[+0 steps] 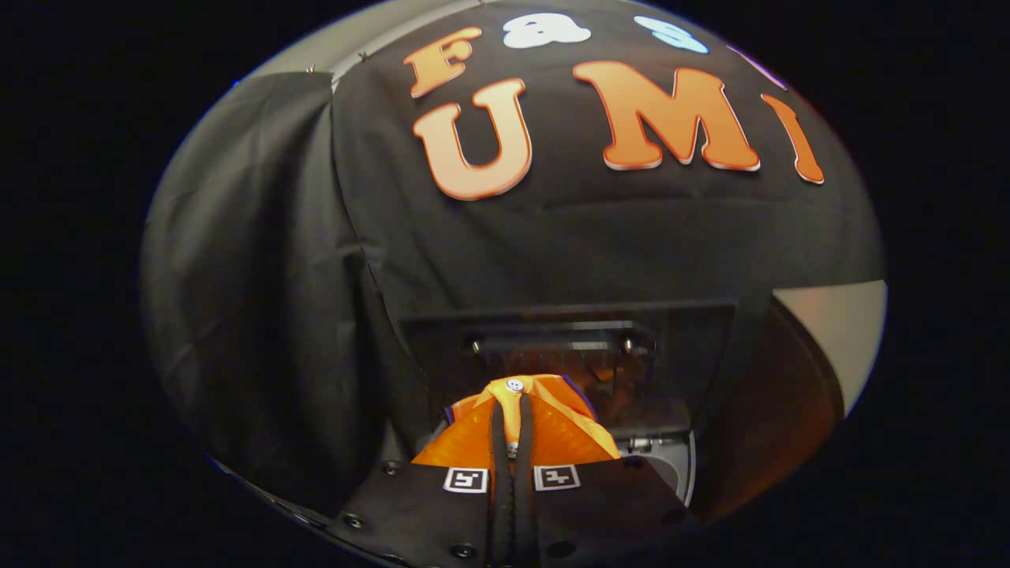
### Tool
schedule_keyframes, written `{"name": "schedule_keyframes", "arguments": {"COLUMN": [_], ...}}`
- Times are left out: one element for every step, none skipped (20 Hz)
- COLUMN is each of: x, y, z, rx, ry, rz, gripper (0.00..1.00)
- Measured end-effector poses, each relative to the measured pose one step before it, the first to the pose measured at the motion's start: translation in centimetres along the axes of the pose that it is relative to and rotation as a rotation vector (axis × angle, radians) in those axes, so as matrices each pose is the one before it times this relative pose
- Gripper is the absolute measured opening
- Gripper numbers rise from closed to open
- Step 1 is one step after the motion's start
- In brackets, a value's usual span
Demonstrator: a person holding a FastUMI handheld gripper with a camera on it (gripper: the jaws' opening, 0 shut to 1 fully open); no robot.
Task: Put the clothes into the washing machine and then close the washing machine lid.
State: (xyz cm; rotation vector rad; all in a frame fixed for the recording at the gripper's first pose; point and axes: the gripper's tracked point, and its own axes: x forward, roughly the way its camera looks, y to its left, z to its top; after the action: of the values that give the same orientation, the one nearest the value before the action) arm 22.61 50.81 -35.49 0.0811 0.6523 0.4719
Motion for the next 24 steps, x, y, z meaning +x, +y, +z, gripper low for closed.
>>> {"name": "schedule_keyframes", "arguments": {"x": [1.169, 1.337, 1.061, 1.068, 1.103, 0.637, 0.778, 0.689, 0.853, 0.851, 0.793, 0.492, 0.435, 0.558, 0.202, 0.277, 0.387, 0.214, 0.071, -0.032, -0.05, 0.059, -0.16, -0.208], "y": [-0.364, -0.259, -0.504, -0.493, -0.237, -0.415, -0.366, -0.685, -0.479, -0.37, -0.345, -0.221, -0.203, -0.269, -0.323, -0.312, -0.271, -0.052, 0.075, 0.06, -0.227, -0.231, -0.001, -0.247], "z": [-2.27, -1.685, -1.825, -1.783, -1.521, -1.147, -1.334, -1.261, -0.997, -0.969, -0.783, -0.576, -0.349, -0.158, -0.161, 0.124, 0.125, 0.136, -0.014, -0.461, -0.094, 0.149, 0.104, 0.092], "rx": [0.01091, 0.01597, 0.01292, 0.01447, 0.01188, 0.01162, 0.01721, 0.01803, 0.01521, 0.01406, 0.01008, 0.00921, 0.01115, 0.01272, 0.01256, 0.01005, 0.00574, 0.00114, -0.00159, -0.00316, -0.00339, -0.00068, -0.00273, -0.00331], "ry": [0.05436, 0.04555, 0.04033, 0.02892, 0.0301, 0.03218, 0.03263, 0.03176, 0.02583, 0.0219, 0.01632, 0.01471, 0.01286, 0.00917, 0.00835, 0.00342, 0.00187, -0.0019, 0.00652, 0.01717, 0.00285, -0.00439, -0.00147, -0.00471], "rz": [-0.00113, -0.00238, -0.01193, -0.0052, -0.01761, -0.01962, -0.01392, -0.01608, -0.0167, -0.0163, -0.01839, -0.01735, -0.01539, -0.01706, -0.01692, -0.01899, -0.01015, -0.00805, -0.00065, 0.0002, -0.00864, -0.0107, -0.00762, -0.00839], "gripper": [0.08, 0.08, 0.08, 0.08, 0.08, 0.08, 0.08, 0.08, 0.08, 0.08, 0.08, 0.08, 0.08, 0.08, 0.08, 0.08, 0.08, 0.08, 0.08, 0.11, 0.36, 0.61, 0.86, 0.9]}}
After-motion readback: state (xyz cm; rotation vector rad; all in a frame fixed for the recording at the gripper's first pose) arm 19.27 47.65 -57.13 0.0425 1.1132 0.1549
